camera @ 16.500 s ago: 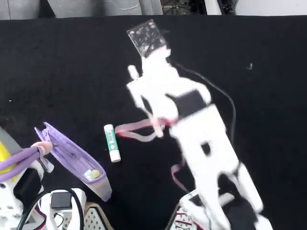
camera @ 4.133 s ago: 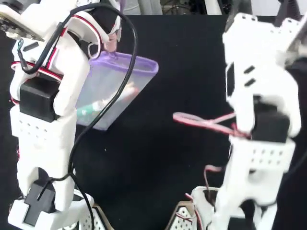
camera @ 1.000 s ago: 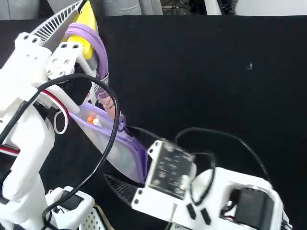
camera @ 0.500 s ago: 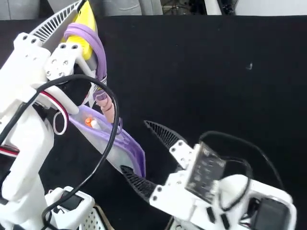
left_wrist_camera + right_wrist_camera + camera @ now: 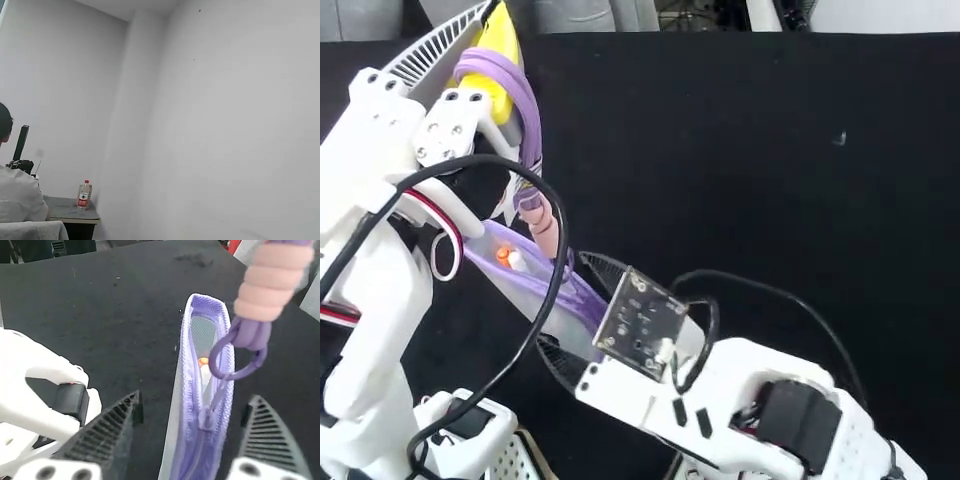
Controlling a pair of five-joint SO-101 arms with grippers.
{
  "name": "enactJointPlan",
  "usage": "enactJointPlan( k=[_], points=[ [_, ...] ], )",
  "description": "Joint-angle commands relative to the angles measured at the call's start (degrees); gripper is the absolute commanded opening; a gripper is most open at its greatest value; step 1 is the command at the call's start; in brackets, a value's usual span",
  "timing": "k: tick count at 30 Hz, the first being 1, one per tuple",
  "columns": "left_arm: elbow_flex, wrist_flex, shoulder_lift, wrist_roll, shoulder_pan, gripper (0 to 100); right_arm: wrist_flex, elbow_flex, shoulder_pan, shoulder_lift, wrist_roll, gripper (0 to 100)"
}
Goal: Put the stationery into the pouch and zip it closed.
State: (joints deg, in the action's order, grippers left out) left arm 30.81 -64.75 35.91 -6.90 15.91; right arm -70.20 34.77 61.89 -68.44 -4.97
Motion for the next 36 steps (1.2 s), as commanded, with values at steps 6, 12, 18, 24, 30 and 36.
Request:
enactJointPlan(
  k=[6, 12, 18, 24, 30, 36],
  points=[
    [0.3, 1.3, 0.8, 0.3, -0.4, 3, 3.0, 1.6, -1.1, 0.0, -9.5, 9.6],
    [-1.7, 1.8, 5.7, 0.4, -0.4, 3, 3.2, 4.9, -2.6, 0.1, -11.9, 9.0],
    [-7.4, 1.8, 11.3, 0.5, -2.6, 3, 2.9, 5.0, -14.1, 0.0, -11.7, 1.0],
    [-13.5, 1.9, 14.2, 0.5, -14.1, 3, 1.1, 4.4, -21.1, -0.3, -12.4, 1.0],
    [-21.2, 4.4, 15.9, 0.5, -24.8, 3, -4.8, 0.7, -21.5, -0.4, -15.6, 1.0],
    [-35.1, 18.4, 18.4, 0.5, -38.1, 3, -9.8, -1.7, -21.4, -0.4, -17.6, 1.0]
  ],
)
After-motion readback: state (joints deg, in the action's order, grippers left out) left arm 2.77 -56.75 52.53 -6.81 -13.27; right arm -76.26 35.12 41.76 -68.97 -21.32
